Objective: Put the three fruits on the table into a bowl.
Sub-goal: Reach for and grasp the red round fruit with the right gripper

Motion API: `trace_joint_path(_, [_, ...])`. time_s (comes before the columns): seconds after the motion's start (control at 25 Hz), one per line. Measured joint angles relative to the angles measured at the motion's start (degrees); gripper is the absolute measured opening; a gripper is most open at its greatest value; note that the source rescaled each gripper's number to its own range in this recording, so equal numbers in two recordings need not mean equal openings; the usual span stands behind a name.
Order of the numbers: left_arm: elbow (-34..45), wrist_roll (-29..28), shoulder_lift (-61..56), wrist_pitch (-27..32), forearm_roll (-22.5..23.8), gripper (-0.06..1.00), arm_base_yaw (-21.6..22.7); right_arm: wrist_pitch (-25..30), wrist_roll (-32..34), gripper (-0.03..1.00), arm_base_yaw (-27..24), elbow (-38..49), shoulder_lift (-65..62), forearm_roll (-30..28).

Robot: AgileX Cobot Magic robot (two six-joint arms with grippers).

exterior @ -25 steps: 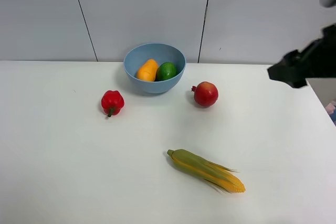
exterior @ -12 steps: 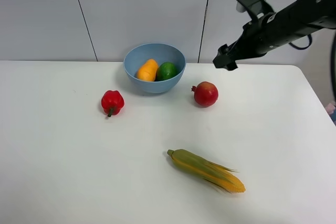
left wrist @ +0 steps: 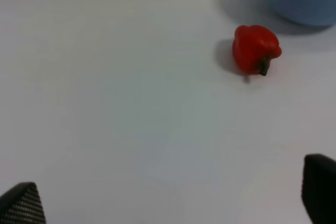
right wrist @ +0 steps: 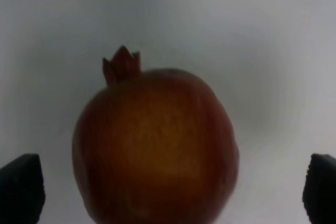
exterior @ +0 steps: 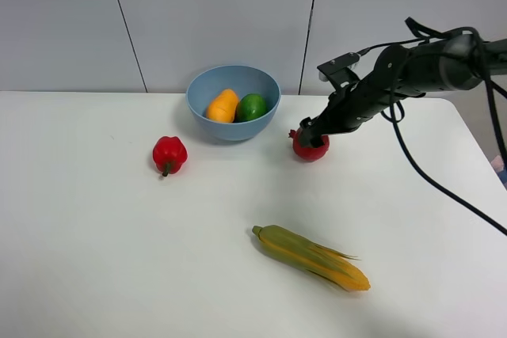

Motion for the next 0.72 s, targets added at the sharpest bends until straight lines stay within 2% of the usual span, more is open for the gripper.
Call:
trace_joint_path(0.2, [0.0, 0.0, 0.0, 0.0, 0.0, 1.0, 0.0, -0.14, 0.0, 1.0, 0.54, -3.88, 4.11, 2.81])
trace_joint_path(0.44, [0.0, 0.0, 0.0, 0.0, 0.0, 1.0, 0.0, 0.8, 0.0, 0.98, 0.92, -4.11, 6.85, 3.39])
trace_joint_path(0.48, [0.0, 0.0, 0.0, 0.0, 0.0, 1.0, 0.0, 0.85, 0.0, 0.87, 0.92, -4.11, 7.08, 3.58])
trace_joint_path(0.52, [0.0, 0.0, 0.0, 0.0, 0.0, 1.0, 0.0, 1.11, 0.05, 0.63, 0.92, -4.11, 7.3, 3.63])
trace_joint_path(0.56, [0.0, 0.0, 0.0, 0.0, 0.0, 1.0, 0.0, 1.26, 0.2, 0.35, 0.92, -4.11, 7.54, 3.63])
trace_joint_path(0.6, [0.0, 0.0, 0.0, 0.0, 0.0, 1.0, 0.0, 1.52, 0.66, 0.24, 0.92, -4.2, 7.66, 3.82])
trace_joint_path(0.72, [0.0, 0.0, 0.0, 0.0, 0.0, 1.0, 0.0, 3.07, 2.56, 0.25, 0.92, -4.41, 7.36, 3.2])
